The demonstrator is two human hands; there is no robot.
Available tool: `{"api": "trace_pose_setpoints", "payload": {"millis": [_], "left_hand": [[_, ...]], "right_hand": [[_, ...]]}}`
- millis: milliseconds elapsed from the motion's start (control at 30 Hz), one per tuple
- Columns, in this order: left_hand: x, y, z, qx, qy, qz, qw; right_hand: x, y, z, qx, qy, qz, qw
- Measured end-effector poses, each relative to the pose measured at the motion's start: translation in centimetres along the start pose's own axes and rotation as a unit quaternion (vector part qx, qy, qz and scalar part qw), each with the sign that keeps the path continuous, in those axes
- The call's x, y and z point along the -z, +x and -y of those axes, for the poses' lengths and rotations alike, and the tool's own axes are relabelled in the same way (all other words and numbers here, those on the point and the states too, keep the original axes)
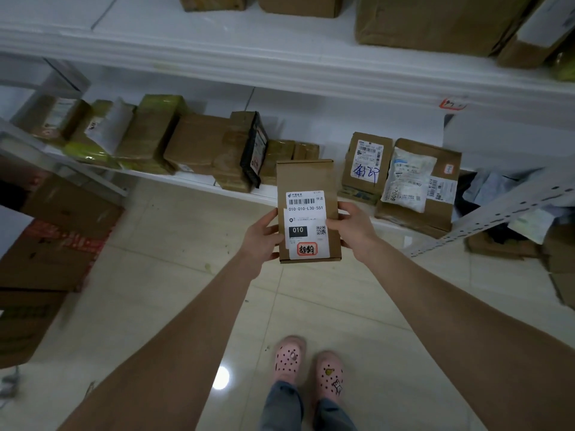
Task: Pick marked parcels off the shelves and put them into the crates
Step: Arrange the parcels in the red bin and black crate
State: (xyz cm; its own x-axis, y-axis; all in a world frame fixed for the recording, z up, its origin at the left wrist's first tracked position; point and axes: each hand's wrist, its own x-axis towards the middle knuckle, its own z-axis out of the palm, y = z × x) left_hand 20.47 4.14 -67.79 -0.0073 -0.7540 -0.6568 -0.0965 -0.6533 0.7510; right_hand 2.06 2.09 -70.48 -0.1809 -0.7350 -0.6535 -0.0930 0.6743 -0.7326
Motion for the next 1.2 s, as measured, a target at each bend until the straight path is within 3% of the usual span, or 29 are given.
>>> {"api": "trace_pose_setpoints", "payload": {"millis": [300, 567, 933, 1200], "left_hand": [[5.8, -2.9, 2.0, -0.044, -0.058, -0.067, 0.995], [16.8, -5.4, 3.9, -0.029, -0.094, -0.139, 0.985], [39.9, -7.2, 7.6, 0.004, -0.218, -0.219, 0.951], [57.6, -11.6, 10.4, 0.032, -0.243, -0.306, 0.920]], "right_hand": [[-7.5, -1.9, 1.1, 0.019, -0.017, 0.050, 0.998], [-19.4, -4.8, 3.1, 0.032, -0.069, 0.131, 0.989], [-44.3, -9.0, 6.0, 0.061, -0.141, 0.198, 0.968], [-62.3, -15.0, 7.6, 0.081, -0.176, 0.284, 0.939]]}}
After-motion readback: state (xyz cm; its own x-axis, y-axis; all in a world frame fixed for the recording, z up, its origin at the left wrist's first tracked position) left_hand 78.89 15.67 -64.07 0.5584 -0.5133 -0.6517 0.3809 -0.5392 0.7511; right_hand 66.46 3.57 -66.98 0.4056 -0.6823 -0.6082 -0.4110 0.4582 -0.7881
